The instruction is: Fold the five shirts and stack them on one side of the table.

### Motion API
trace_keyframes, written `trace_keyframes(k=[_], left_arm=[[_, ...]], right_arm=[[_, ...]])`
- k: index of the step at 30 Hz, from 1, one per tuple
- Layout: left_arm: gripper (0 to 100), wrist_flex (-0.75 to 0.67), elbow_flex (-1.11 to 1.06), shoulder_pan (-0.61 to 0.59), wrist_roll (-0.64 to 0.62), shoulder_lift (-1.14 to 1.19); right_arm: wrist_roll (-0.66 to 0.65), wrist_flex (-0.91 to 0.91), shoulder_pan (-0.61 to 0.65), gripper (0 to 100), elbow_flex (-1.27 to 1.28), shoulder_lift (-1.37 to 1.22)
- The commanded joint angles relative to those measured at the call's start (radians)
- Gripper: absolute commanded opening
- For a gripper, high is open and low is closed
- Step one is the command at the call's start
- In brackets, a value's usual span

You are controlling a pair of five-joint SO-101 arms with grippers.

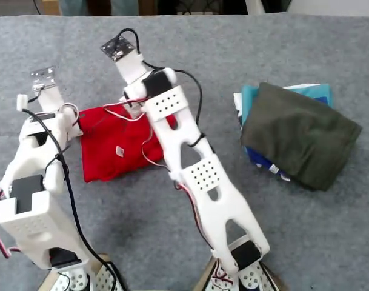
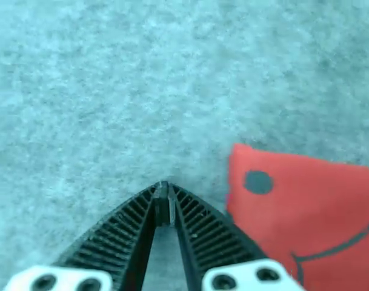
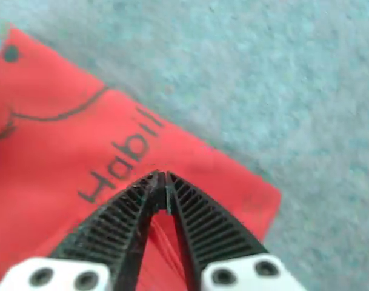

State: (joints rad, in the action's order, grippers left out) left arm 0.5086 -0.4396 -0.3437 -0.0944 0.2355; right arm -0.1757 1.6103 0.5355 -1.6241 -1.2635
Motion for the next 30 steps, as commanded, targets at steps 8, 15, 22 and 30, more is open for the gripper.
trace_keyframes(k=[8, 15, 22, 30], left_arm=[[3, -0.006, 0.059, -0.088, -0.196, -0.006], [3, -0.006, 0.059, -0.088, -0.196, -0.006], [3, -0.006, 0.062, -0.087, -0.196, -0.003], [3, -0.006, 0.064, -0.087, -0.196, -0.003]], right_arm=[[0.002, -0.005, 0.051, 1.5, -0.042, -0.001], [0.002, 0.132, 0.038, 1.5, -0.042, -0.013], [0.002, 0.155, 0.018, 1.5, -0.036, 0.015], [0.005, 0.158, -0.006, 1.5, -0.008, 0.058]])
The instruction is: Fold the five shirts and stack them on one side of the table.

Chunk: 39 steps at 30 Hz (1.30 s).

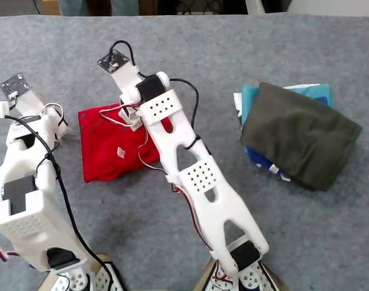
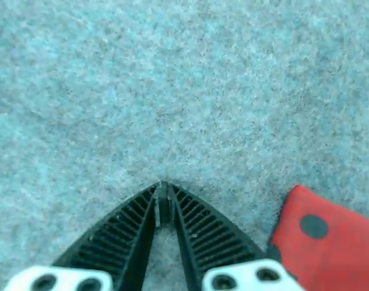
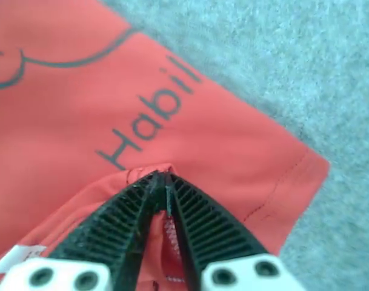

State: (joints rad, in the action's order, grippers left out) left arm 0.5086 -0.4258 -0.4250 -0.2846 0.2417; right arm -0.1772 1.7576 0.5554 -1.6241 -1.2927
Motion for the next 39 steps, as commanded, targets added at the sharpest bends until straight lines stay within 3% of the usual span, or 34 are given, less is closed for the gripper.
trace_keyframes(k=[1, 7, 22, 28, 34, 39], left_arm=[[3, -0.006, 0.050, -0.005, -0.006, -0.009], [3, -0.006, 0.051, -0.005, -0.006, -0.008], [3, -0.006, 0.053, -0.004, -0.006, -0.006], [3, -0.006, 0.053, -0.004, -0.006, -0.006], [3, -0.008, 0.051, 0.010, -0.005, -0.006], [3, -0.008, 0.051, 0.010, -0.005, -0.006]], right_arm=[[0.006, 0.011, -0.031, 1.5, 0.015, 0.091], [0.006, 0.011, -0.066, 1.5, 0.332, 0.239], [0.003, -0.018, -0.133, 1.5, 1.389, 0.924], [0.003, -0.235, -0.130, 1.5, 1.260, 0.963], [0.006, -0.491, -0.038, 1.5, 1.049, 0.716], [0.009, -0.474, 0.000, 1.5, 0.826, 0.478]])
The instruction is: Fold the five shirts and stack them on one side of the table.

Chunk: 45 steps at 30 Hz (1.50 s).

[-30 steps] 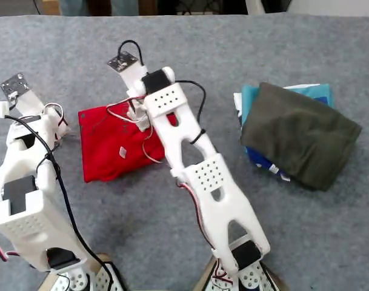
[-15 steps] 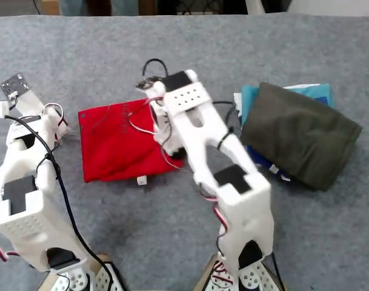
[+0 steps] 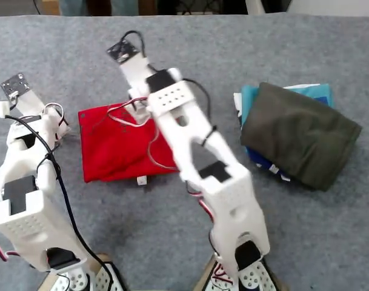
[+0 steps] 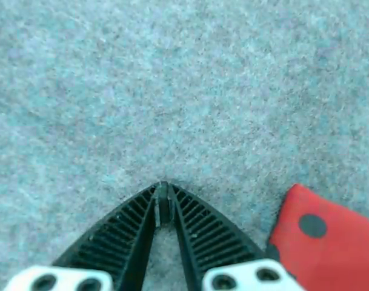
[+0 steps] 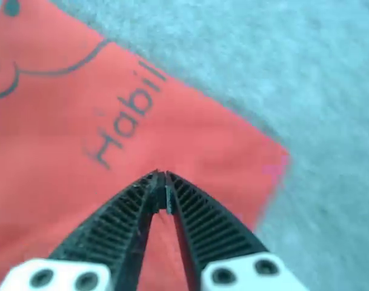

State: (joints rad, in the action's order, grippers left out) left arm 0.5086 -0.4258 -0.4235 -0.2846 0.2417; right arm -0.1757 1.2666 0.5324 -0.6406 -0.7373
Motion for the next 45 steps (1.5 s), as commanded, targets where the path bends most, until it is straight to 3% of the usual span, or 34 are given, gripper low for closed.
trace_keyframes(k=[1, 9, 14, 18, 24, 28, 31, 35, 45], left_arm=[[3, -0.008, 0.051, 0.008, -0.005, -0.006], [3, -0.008, 0.053, 0.008, -0.005, -0.006], [3, -0.009, 0.053, 0.008, -0.005, -0.006], [3, -0.009, 0.053, 0.008, -0.005, -0.006], [3, -0.009, 0.053, 0.008, -0.005, -0.006], [3, -0.009, 0.053, 0.008, -0.005, -0.006], [3, -0.009, 0.053, 0.008, -0.005, -0.006], [3, -0.009, 0.053, 0.008, -0.005, -0.006], [3, -0.009, 0.053, 0.010, -0.003, -0.006]], right_arm=[[0.005, 0.055, 0.025, 1.5, -0.209, -0.111], [0.003, 0.502, 0.011, 1.5, -0.602, -0.286], [0.009, 0.502, -0.020, 1.5, -0.568, -0.234], [0.009, 0.503, -0.023, 1.5, -0.321, -0.091], [0.002, 0.500, -0.025, 1.5, 0.317, 0.216], [-0.061, 0.497, -0.107, 1.5, 0.634, 0.460], [-0.112, 0.451, -0.144, 1.5, 0.662, 0.602], [-0.120, 0.265, -0.091, 1.8, 0.573, 0.621], [-0.118, -0.157, 0.003, 1.5, 0.191, 0.188]])
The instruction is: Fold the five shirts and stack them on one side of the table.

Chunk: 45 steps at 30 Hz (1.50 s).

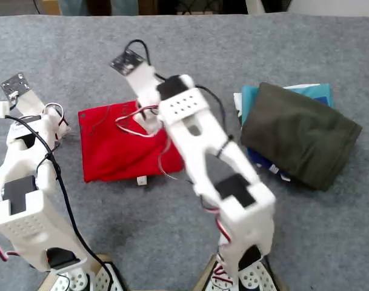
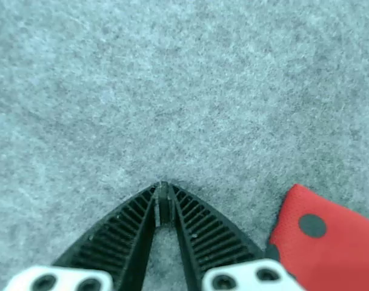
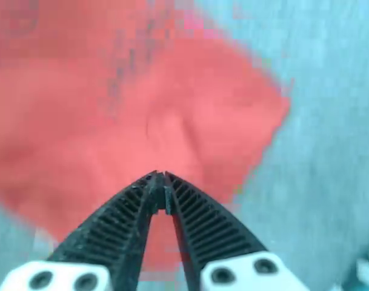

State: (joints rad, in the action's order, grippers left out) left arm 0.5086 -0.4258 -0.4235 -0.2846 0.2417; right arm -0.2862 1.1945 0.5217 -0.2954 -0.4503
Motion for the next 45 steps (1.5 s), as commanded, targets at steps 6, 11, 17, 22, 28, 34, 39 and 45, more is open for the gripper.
trace_keyframes(k=[6, 11, 17, 22, 28, 34, 39, 45], left_arm=[[3, -0.009, 0.053, 0.031, 0.057, -0.006], [3, -0.009, 0.053, 0.038, 0.084, -0.006], [3, -0.009, 0.053, 0.038, 0.086, -0.006], [3, -0.009, 0.053, 0.038, 0.086, -0.006], [3, -0.009, 0.053, 0.036, 0.086, -0.006], [3, -0.009, 0.053, 0.035, 0.086, -0.006], [3, -0.009, 0.053, 0.035, 0.086, -0.006], [3, 0.005, 0.053, 0.035, 0.087, -0.021]], right_arm=[[-0.008, 0.054, 0.017, 1.5, -0.475, -0.366], [-0.008, 0.359, 0.021, 1.5, -0.745, -0.492], [-0.008, 0.574, 0.014, 1.5, -0.929, -0.584], [-0.006, 0.575, 0.005, 1.5, -0.851, -0.496], [-0.006, 0.574, 0.002, 1.5, -0.403, -0.248], [-0.014, 0.551, -0.026, 1.5, 0.203, 0.076], [-0.014, 0.456, -0.101, 1.5, 0.366, 0.355], [-0.008, 0.393, -0.104, 1.5, 0.334, 0.426]])
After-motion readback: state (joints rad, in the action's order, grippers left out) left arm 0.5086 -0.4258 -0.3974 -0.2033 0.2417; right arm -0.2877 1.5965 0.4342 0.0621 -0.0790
